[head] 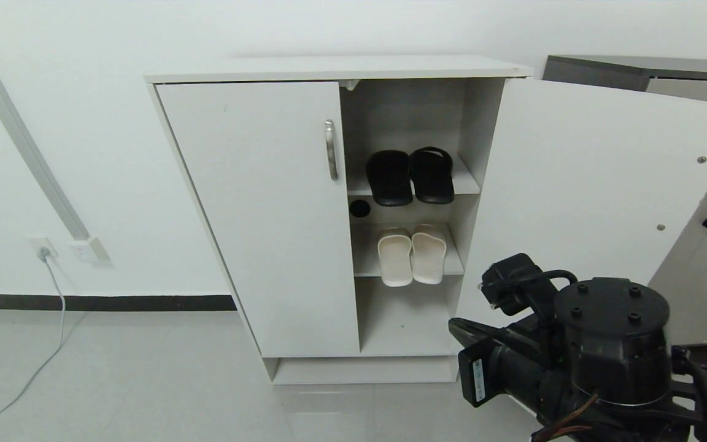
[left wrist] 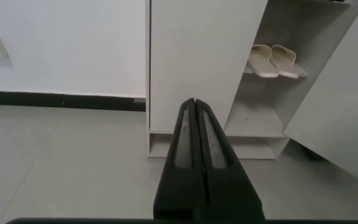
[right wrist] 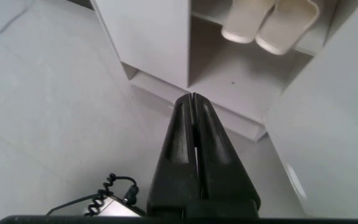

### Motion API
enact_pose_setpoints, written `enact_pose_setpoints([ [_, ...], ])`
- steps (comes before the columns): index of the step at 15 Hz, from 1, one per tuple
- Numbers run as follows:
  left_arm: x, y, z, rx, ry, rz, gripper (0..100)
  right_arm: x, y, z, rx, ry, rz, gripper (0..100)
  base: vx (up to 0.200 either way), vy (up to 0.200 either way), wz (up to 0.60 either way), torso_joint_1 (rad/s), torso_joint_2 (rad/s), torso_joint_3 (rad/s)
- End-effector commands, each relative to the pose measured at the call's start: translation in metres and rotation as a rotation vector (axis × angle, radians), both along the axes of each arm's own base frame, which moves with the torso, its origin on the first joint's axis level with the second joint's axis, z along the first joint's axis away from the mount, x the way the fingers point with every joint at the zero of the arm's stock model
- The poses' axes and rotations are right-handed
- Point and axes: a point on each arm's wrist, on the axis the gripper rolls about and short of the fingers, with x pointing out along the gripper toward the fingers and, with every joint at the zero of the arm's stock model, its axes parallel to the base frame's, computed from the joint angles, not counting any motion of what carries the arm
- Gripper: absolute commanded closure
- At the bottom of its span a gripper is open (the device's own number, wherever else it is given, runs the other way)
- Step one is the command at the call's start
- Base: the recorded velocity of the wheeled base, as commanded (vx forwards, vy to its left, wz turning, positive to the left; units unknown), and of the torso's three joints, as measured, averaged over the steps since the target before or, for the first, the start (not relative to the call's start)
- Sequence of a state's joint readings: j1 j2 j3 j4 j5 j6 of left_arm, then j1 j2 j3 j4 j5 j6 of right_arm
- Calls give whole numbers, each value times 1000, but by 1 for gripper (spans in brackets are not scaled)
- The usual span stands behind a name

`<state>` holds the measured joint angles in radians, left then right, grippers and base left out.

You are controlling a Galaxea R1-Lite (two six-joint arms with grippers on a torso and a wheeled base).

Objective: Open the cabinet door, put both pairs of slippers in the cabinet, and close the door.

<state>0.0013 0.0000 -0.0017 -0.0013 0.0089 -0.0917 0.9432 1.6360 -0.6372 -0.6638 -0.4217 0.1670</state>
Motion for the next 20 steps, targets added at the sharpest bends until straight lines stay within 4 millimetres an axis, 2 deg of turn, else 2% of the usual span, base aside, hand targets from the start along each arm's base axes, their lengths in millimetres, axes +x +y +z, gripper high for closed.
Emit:
enact_pose_setpoints([
  [1, 0, 0, 0, 0, 1, 1, 100, 2, 2, -4, -12, 9, -2, 100, 0, 0, 0, 0, 0, 0],
  [10, 0, 0, 0, -2, 1, 1, 100, 3, 2, -6, -18, 13, -6, 100, 0, 0, 0, 1, -19, -20],
  [13, 0, 0, 0, -2, 1, 1, 100, 3, 2, -7, -20, 14, -6, 100, 0, 0, 0, 15, -191, -331],
  [20, 0, 0, 0, -3, 1, 1, 100, 4, 3, -11, -32, 23, -6, 100, 0, 0, 0, 81, -502, -360],
])
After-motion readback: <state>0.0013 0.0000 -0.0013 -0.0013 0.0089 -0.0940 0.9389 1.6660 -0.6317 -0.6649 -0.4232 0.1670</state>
